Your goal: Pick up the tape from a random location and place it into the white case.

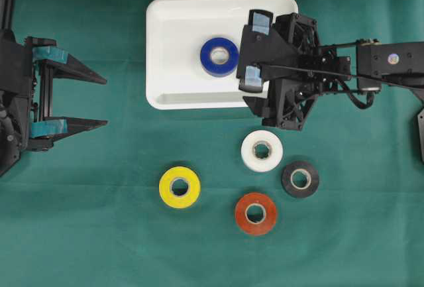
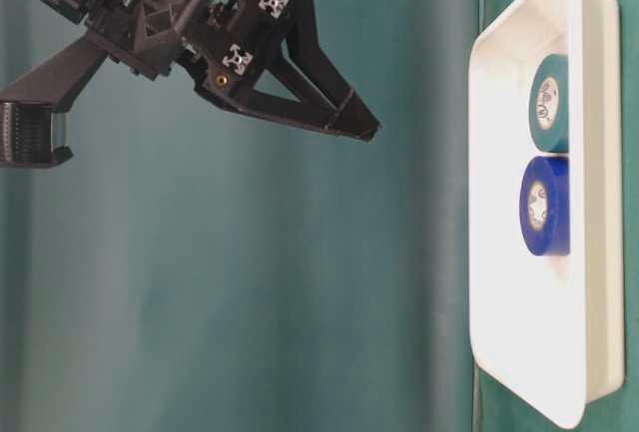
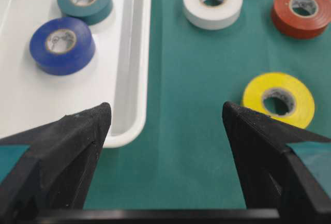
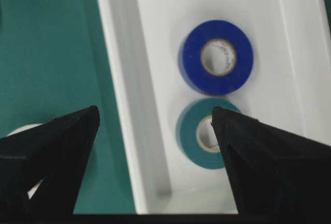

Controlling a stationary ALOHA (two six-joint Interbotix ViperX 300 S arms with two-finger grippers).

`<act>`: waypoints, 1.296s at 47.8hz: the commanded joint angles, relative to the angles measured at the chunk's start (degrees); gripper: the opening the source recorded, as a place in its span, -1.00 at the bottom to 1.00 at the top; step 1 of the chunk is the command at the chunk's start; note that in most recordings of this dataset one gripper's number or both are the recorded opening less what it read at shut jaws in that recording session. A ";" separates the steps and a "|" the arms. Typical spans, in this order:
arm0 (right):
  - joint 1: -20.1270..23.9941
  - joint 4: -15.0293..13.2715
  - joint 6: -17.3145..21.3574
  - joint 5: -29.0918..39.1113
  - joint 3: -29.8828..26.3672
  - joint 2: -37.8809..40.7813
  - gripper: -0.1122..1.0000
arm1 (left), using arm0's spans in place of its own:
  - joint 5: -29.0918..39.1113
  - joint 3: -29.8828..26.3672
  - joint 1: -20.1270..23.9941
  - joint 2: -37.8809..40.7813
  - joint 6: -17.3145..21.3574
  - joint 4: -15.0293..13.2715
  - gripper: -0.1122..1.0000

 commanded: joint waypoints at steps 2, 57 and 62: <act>0.97 0.09 -0.35 0.35 0.00 -2.72 0.77 | -0.53 -0.70 0.09 0.18 0.00 -0.18 0.73; 0.97 0.70 0.44 -19.86 38.58 -42.98 0.77 | -1.32 -0.70 0.09 0.00 -0.09 -0.09 0.73; 0.44 1.23 1.05 -23.03 41.13 -42.63 0.77 | -1.32 -0.62 0.09 0.00 0.00 -0.09 0.73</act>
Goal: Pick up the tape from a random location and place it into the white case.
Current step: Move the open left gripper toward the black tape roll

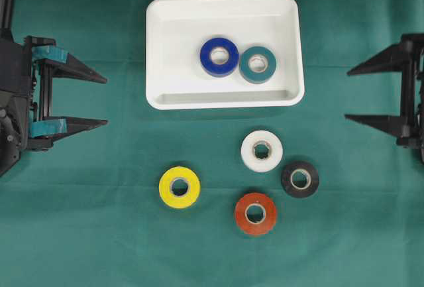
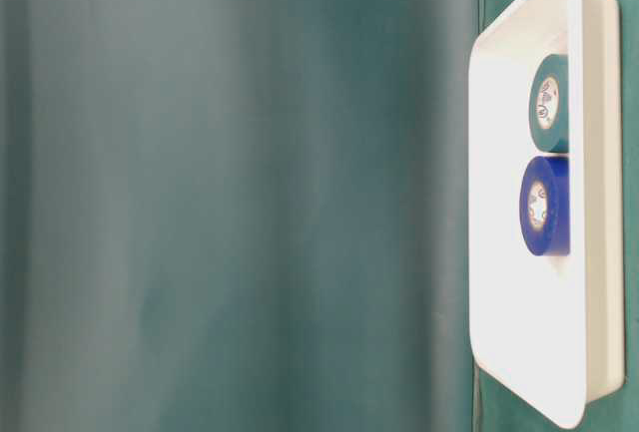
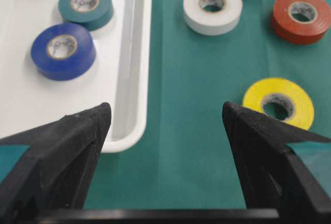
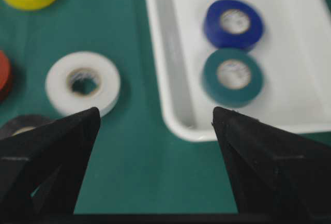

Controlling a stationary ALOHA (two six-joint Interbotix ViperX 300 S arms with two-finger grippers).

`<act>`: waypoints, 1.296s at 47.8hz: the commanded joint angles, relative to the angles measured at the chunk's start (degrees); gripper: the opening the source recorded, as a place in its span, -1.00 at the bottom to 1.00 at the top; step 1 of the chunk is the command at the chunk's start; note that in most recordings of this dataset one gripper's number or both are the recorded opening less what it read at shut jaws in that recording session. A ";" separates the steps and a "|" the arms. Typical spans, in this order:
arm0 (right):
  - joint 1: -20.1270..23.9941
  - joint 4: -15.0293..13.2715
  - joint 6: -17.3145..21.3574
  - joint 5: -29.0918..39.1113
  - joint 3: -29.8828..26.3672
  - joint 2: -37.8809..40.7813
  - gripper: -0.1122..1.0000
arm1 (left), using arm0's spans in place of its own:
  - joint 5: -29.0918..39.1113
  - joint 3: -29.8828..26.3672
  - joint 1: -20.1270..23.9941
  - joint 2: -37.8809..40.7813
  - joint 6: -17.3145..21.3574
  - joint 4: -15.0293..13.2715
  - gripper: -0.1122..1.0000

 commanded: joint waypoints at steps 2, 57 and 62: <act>-0.79 0.44 0.70 -3.43 1.67 0.62 0.77 | -0.53 -0.62 0.00 0.09 0.00 0.00 0.73; -1.32 0.26 1.14 -4.48 1.85 0.79 0.77 | -1.41 -0.79 -9.84 0.35 -3.16 -0.09 0.73; -1.32 0.26 1.14 -4.48 1.85 0.79 0.77 | -3.08 -0.97 -10.11 1.41 -3.16 -0.09 0.73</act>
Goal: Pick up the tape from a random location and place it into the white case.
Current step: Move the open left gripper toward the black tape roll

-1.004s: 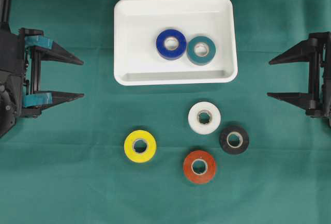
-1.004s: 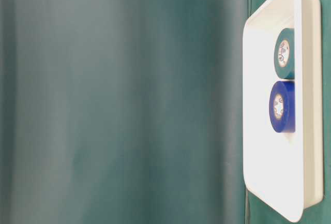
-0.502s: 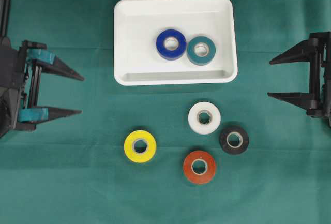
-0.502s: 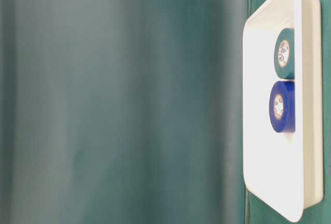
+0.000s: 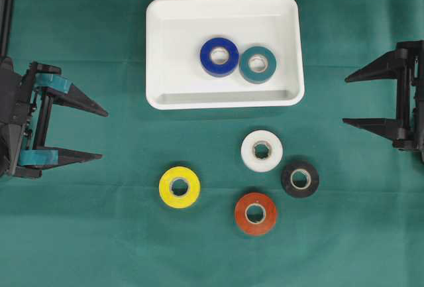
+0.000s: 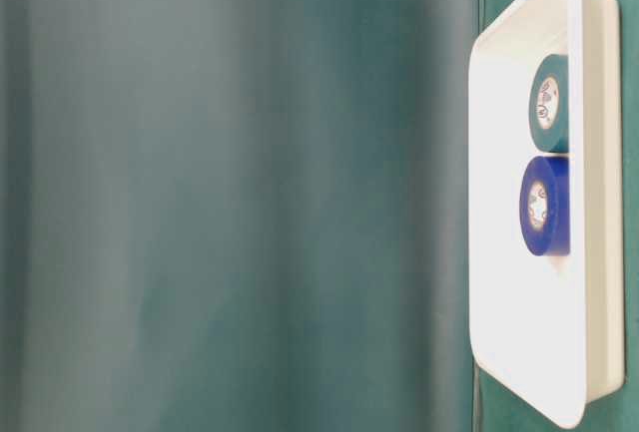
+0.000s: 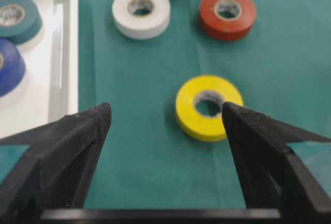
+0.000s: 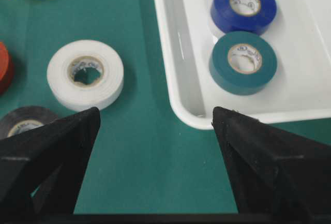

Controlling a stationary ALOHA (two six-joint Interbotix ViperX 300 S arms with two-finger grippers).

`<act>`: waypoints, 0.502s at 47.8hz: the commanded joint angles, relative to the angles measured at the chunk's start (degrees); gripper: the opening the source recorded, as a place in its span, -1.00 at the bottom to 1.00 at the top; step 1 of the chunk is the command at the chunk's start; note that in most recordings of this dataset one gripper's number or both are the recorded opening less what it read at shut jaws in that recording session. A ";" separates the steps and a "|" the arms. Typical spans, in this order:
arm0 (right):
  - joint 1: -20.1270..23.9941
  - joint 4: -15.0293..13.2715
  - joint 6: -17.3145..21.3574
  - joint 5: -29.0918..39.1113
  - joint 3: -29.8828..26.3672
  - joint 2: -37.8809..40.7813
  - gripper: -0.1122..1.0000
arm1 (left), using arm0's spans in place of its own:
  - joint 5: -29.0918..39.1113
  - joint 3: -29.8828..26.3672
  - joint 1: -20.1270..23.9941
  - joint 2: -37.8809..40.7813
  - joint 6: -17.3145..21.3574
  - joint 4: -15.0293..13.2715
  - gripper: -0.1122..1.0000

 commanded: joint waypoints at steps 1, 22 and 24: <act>-0.09 0.00 0.09 -0.44 -1.05 0.18 0.77 | -2.02 -1.05 -0.44 1.41 -0.09 -0.09 0.73; -0.09 -0.09 0.00 -0.44 -1.14 0.18 0.77 | -5.45 -13.71 -2.99 20.57 0.00 0.00 0.73; -0.09 -0.09 0.00 -0.35 -1.14 0.18 0.77 | -5.45 -15.47 -2.99 22.59 0.00 -0.09 0.73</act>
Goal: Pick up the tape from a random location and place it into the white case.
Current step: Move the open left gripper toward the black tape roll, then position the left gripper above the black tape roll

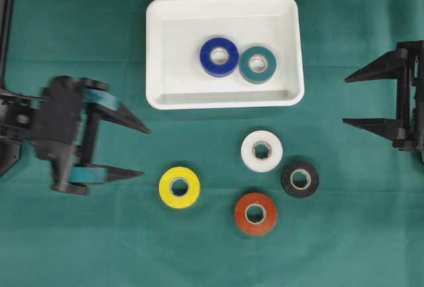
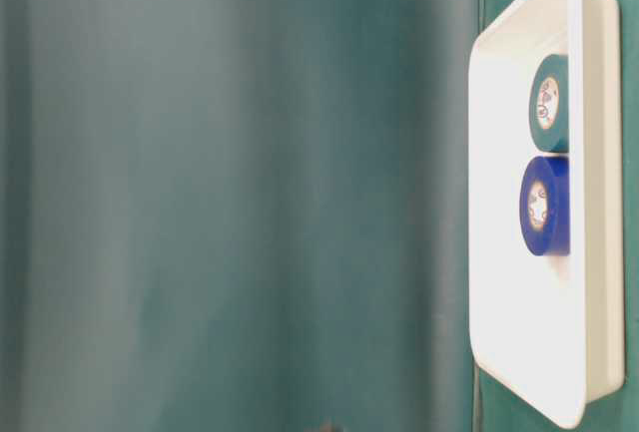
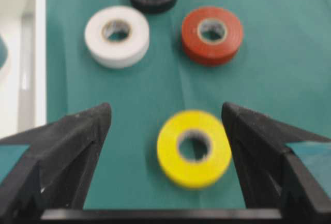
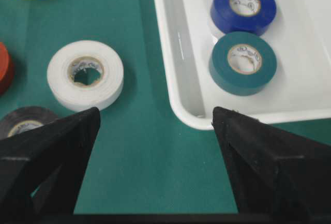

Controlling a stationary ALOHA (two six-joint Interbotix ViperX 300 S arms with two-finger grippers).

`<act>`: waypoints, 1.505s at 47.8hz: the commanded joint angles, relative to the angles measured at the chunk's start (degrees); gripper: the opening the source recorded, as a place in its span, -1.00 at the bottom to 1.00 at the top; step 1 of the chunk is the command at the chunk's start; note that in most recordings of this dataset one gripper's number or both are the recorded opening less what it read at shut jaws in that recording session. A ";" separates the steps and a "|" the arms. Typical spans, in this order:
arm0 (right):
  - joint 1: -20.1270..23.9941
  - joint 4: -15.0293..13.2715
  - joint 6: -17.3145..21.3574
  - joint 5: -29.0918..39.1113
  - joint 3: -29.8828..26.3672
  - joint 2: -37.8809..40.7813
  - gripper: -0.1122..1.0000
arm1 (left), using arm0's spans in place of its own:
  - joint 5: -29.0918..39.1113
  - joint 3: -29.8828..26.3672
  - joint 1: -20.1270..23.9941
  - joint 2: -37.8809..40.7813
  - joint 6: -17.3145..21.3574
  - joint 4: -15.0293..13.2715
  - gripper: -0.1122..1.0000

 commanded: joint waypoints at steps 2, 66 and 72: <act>-0.09 -0.18 0.00 -0.26 -1.14 0.18 0.77 | -0.44 -6.06 -0.26 5.27 0.00 -0.09 0.73; -0.62 -1.41 -0.26 -0.09 -1.49 0.18 0.77 | 15.38 -60.12 0.26 44.21 -0.09 0.18 0.73; -0.70 -1.41 -0.26 0.00 -1.49 0.18 0.77 | 18.28 -61.44 0.26 44.74 -1.32 0.18 0.73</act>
